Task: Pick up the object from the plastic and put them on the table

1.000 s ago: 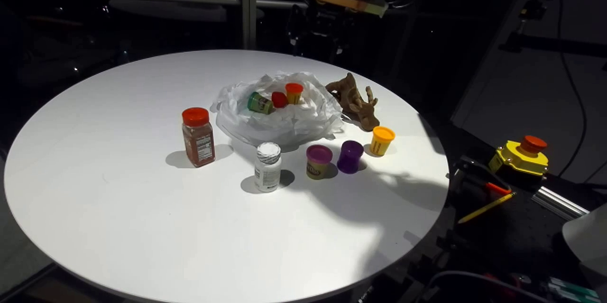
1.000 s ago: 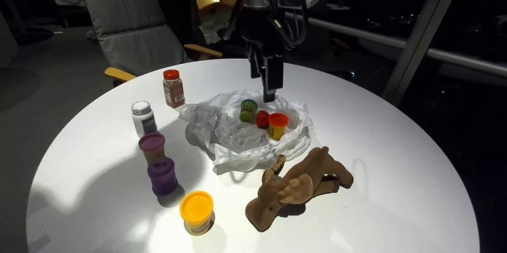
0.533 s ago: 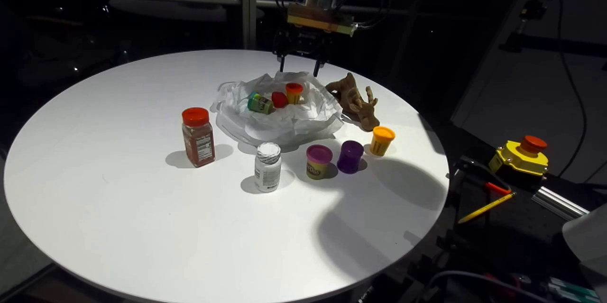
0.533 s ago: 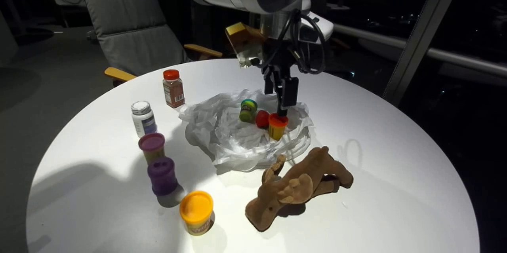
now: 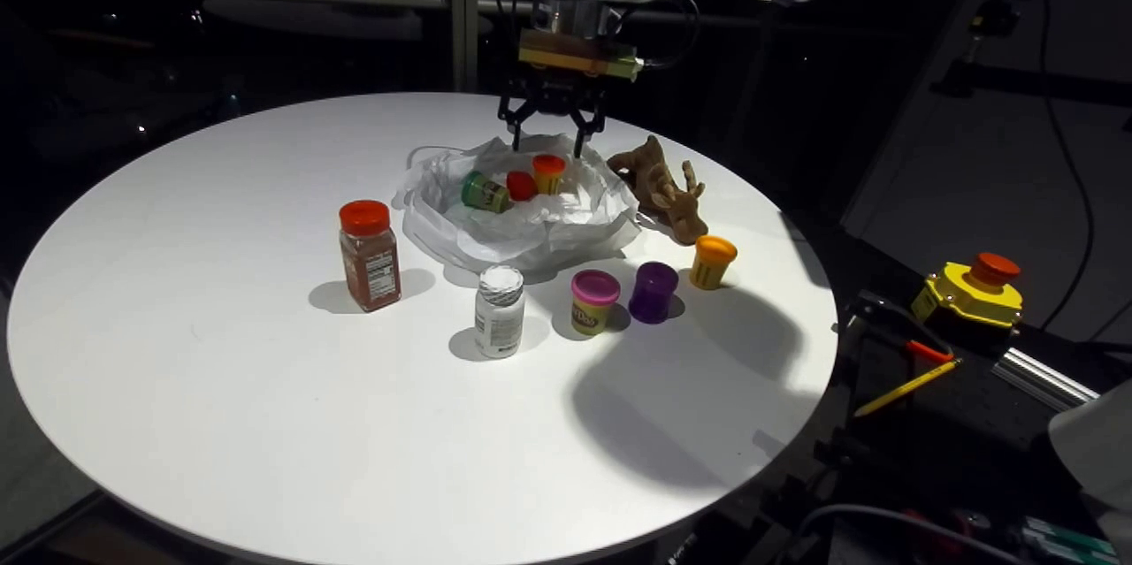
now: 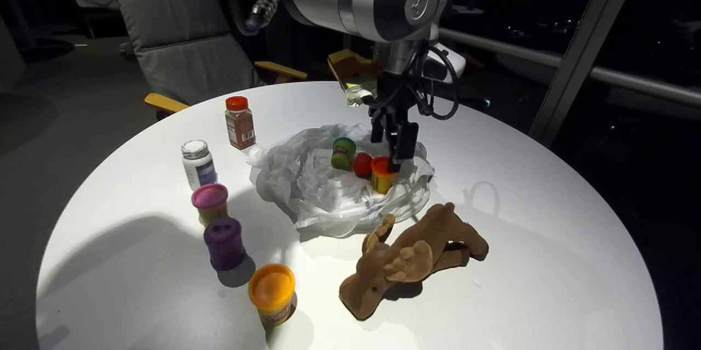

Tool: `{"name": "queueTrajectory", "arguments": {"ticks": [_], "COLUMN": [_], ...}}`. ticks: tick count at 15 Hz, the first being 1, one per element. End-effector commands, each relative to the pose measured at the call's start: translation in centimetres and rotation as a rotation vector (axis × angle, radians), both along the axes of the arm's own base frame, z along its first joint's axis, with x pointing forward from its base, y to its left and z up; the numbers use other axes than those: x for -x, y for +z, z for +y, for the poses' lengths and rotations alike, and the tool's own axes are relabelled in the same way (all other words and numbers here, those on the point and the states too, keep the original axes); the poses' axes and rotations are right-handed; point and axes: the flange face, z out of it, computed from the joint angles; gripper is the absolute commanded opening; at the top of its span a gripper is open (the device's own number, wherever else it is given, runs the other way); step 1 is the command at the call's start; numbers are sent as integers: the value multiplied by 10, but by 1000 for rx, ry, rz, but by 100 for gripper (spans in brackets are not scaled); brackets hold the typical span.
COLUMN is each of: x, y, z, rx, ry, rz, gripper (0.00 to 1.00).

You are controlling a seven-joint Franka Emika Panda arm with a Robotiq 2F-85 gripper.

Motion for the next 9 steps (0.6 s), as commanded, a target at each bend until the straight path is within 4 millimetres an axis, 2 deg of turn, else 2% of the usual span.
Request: {"name": "queueTrajectory", "arguments": {"ticks": [1,4,5,6,8,9], "x": [-11,-12,-13,-13,-13,-14], "y": [-2,-18,-21,-25,-28,-27], "z": [-5,-4,-5,-5,-7,-9], "rx": [-37,-33,-31,-29,-28,-21], "ry": [-10,-20,-21,-25,-31,-36], "rz": [11,25,28,30,29,19], "gripper": [100,100,97,74,70,63]}}
